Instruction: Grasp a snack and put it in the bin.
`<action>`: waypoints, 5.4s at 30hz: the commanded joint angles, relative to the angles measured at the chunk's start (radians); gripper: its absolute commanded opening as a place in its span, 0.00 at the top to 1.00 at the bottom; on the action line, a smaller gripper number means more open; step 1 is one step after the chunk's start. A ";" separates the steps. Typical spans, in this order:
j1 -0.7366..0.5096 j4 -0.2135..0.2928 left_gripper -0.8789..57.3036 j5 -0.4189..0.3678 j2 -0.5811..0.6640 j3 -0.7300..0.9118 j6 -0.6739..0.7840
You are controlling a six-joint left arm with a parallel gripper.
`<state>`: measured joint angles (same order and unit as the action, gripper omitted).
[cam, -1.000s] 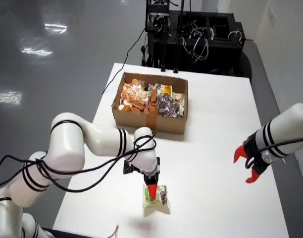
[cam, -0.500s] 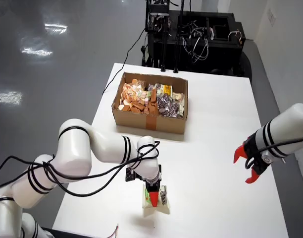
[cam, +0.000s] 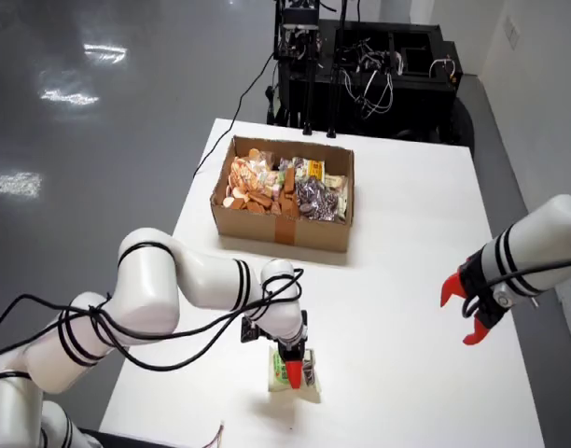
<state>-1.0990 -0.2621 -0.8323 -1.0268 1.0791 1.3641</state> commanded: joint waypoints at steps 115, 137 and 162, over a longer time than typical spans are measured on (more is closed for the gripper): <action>0.354 -0.057 0.85 -0.214 -0.200 -0.848 -0.612; 0.426 -0.053 0.72 -0.183 -0.314 -1.078 -0.890; 0.426 -0.050 0.32 -0.220 -0.368 -1.210 -0.992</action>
<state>-0.6649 -0.3104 -1.0287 -1.3874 -0.1034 0.3610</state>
